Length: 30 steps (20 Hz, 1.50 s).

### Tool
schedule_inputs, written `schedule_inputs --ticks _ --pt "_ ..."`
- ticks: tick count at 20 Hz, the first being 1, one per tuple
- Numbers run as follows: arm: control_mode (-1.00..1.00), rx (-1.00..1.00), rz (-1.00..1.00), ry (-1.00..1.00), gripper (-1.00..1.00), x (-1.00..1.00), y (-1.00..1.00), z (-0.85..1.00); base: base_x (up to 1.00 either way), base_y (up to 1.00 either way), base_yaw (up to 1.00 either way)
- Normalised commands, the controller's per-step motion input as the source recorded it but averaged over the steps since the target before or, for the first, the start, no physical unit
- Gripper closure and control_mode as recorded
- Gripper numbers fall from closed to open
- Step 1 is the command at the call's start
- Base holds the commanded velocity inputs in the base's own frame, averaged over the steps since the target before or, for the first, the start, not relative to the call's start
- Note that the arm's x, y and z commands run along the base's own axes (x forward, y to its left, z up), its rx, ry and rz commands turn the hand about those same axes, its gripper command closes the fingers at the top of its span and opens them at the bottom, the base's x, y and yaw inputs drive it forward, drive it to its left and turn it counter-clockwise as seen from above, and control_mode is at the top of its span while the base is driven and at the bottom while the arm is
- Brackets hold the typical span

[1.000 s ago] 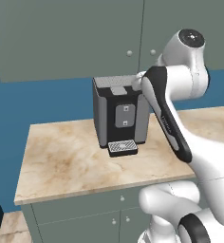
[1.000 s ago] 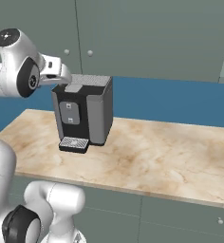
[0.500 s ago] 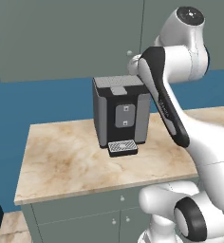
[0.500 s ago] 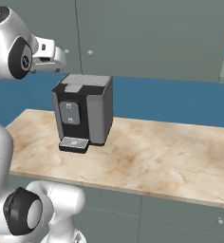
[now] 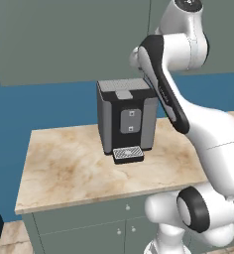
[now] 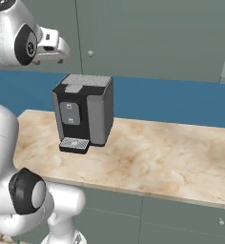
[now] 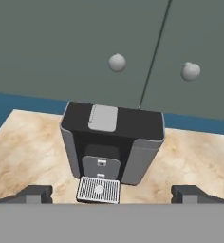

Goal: Open the cabinet and move the ladle to the pot. Then close the cabinet.

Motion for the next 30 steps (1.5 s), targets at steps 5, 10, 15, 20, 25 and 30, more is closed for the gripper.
schedule_inputs --ticks 5,10,15,20,25,30 --pt "-1.00 0.00 -0.02 0.00 -1.00 0.53 0.00 0.00 0.00 0.00 0.00" --pt "-1.00 0.00 -0.01 -0.02 -1.00 0.46 0.00 0.00 0.00 0.00 0.00" --pt "-1.00 0.00 0.00 -0.05 -1.00 0.45 0.00 0.00 0.00 0.00 0.00" --pt "-1.00 0.00 0.00 -0.04 -1.00 0.40 0.00 0.00 0.00 0.00 0.00" --pt "-1.00 0.00 -0.01 0.00 -1.00 0.20 0.01 -0.04 0.00 0.00 0.00" --pt "-1.00 0.00 -0.01 0.00 -1.00 0.27 0.03 -0.06 0.00 0.00 0.00"
